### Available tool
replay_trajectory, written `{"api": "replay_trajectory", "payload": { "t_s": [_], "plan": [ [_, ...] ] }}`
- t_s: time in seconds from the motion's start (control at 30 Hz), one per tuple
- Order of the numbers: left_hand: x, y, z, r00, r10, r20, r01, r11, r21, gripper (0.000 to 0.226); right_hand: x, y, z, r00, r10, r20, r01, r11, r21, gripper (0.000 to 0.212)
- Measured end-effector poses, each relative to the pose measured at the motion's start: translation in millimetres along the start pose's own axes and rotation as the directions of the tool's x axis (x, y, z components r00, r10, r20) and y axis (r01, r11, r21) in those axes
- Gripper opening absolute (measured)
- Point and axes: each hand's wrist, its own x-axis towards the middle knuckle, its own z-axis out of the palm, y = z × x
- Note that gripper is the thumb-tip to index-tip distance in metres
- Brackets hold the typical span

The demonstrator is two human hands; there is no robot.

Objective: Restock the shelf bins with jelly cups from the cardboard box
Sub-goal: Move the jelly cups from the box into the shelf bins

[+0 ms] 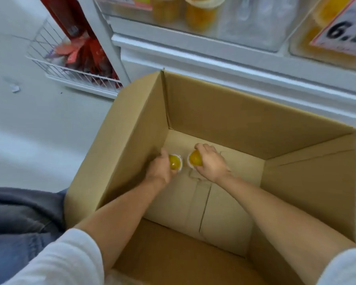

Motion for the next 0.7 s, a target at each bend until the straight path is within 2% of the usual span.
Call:
{"api": "replay_trajectory", "payload": {
  "t_s": [0.07, 0.13, 0.2, 0.3, 0.4, 0.5, 0.6, 0.7],
  "plan": [
    [-18, 27, -25, 0.993, 0.103, -0.057, -0.103, 0.995, 0.006, 0.054, -24, 1, -41, 0.994, -0.047, -0.094, 0.043, 0.998, -0.045, 0.052],
    [-40, 58, -52, 0.950, 0.269, -0.156, -0.261, 0.963, 0.071, 0.050, -48, -1, -86, 0.970, -0.102, -0.220, 0.079, 0.991, -0.110, 0.052],
    [-65, 88, -79, 0.864, 0.422, -0.276, -0.410, 0.906, 0.101, 0.053, -73, -6, -130, 0.917, -0.150, -0.368, 0.094, 0.982, -0.165, 0.052],
    [-102, 130, -121, 0.728, 0.541, -0.422, -0.554, 0.826, 0.103, 0.069, -112, -17, -191, 0.810, -0.158, -0.564, 0.082, 0.984, -0.158, 0.050],
    [-135, 168, -160, 0.591, 0.597, -0.542, -0.658, 0.746, 0.105, 0.067, -149, -26, -248, 0.713, -0.150, -0.685, 0.042, 0.984, -0.172, 0.052],
    [-169, 207, -194, 0.479, 0.600, -0.640, -0.761, 0.648, 0.038, 0.067, -182, -31, -299, 0.586, -0.159, -0.794, 0.070, 0.987, -0.146, 0.053],
    [-193, 249, -221, 0.416, 0.592, -0.691, -0.832, 0.555, -0.025, 0.055, -201, -30, -340, 0.507, -0.083, -0.858, 0.047, 0.997, -0.069, 0.053],
    [-199, 293, -235, 0.388, 0.587, -0.711, -0.863, 0.502, -0.057, 0.048, -203, -15, -367, 0.459, 0.021, -0.888, 0.037, 0.998, 0.043, 0.053]
  ]
}}
